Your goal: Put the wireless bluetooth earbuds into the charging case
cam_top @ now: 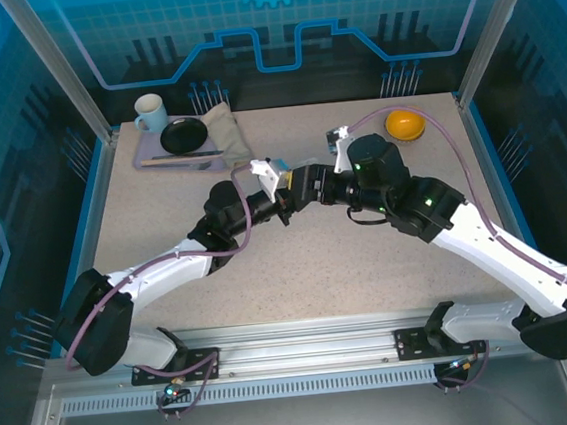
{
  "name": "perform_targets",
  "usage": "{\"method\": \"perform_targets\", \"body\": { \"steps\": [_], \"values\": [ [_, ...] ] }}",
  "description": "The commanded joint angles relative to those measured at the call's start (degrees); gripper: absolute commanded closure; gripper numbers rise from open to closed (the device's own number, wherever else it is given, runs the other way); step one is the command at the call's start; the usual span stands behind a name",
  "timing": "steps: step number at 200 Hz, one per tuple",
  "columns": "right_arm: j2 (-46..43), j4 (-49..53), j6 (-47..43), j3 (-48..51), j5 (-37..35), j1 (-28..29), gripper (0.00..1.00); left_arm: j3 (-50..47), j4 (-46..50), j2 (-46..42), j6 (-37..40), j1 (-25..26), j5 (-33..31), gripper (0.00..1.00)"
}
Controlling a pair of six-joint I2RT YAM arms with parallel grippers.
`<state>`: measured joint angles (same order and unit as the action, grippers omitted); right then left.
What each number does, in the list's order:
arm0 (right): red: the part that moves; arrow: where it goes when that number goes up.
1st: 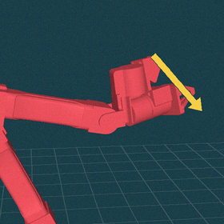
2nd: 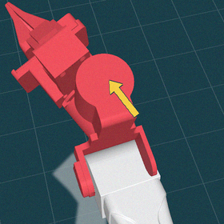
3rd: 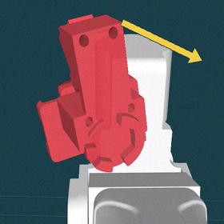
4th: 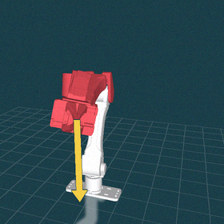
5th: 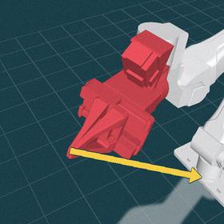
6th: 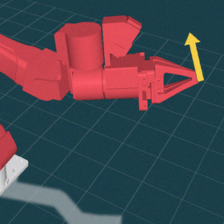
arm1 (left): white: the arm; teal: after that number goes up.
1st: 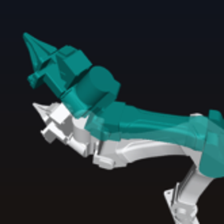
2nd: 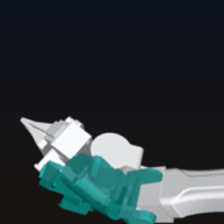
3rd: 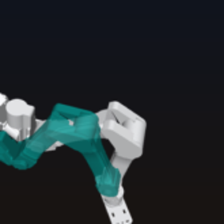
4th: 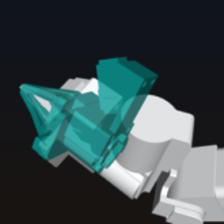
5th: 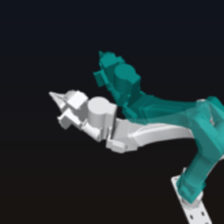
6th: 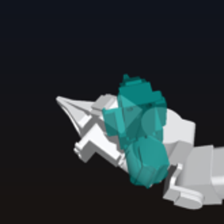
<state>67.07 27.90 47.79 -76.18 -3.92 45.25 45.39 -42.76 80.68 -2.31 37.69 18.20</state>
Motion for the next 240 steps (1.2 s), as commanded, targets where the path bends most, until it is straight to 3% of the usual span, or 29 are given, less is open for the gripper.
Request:
{"method": "perform_targets", "body": {
  "steps": [1, 63, 89, 130, 179, 240],
  "values": [
    [-3.86, -2.19, -1.50, -1.04, -1.90, -1.36, 0.44, 0.49, -0.69, -0.42, 2.97, 0.94, 2.93, 1.00],
    [-8.60, 7.18, -1.88, 3.63, -5.81, -12.67, 0.44, -2.18, -1.96, -2.21, 2.67, -0.12, 3.82, 1.00],
    [-7.02, 8.90, -2.87, 8.41, -3.32, -18.94, 0.44, -2.98, -1.93, -3.23, 2.58, -0.59, 4.13, 1.00],
    [3.46, 9.74, -7.93, 12.19, -1.45, -21.69, 0.45, -4.24, -2.14, -4.56, 2.39, -1.40, 4.22, 1.00],
    [18.21, 10.98, -11.72, 11.98, -6.62, -22.20, 0.47, -6.22, -2.87, -6.93, 2.31, -2.09, 4.32, 1.00],
    [32.60, 15.00, -7.25, 4.91, -12.78, -23.73, 0.48, -8.16, -3.69, -9.82, 1.96, -2.48, 5.55, 1.00]
  ]
}}
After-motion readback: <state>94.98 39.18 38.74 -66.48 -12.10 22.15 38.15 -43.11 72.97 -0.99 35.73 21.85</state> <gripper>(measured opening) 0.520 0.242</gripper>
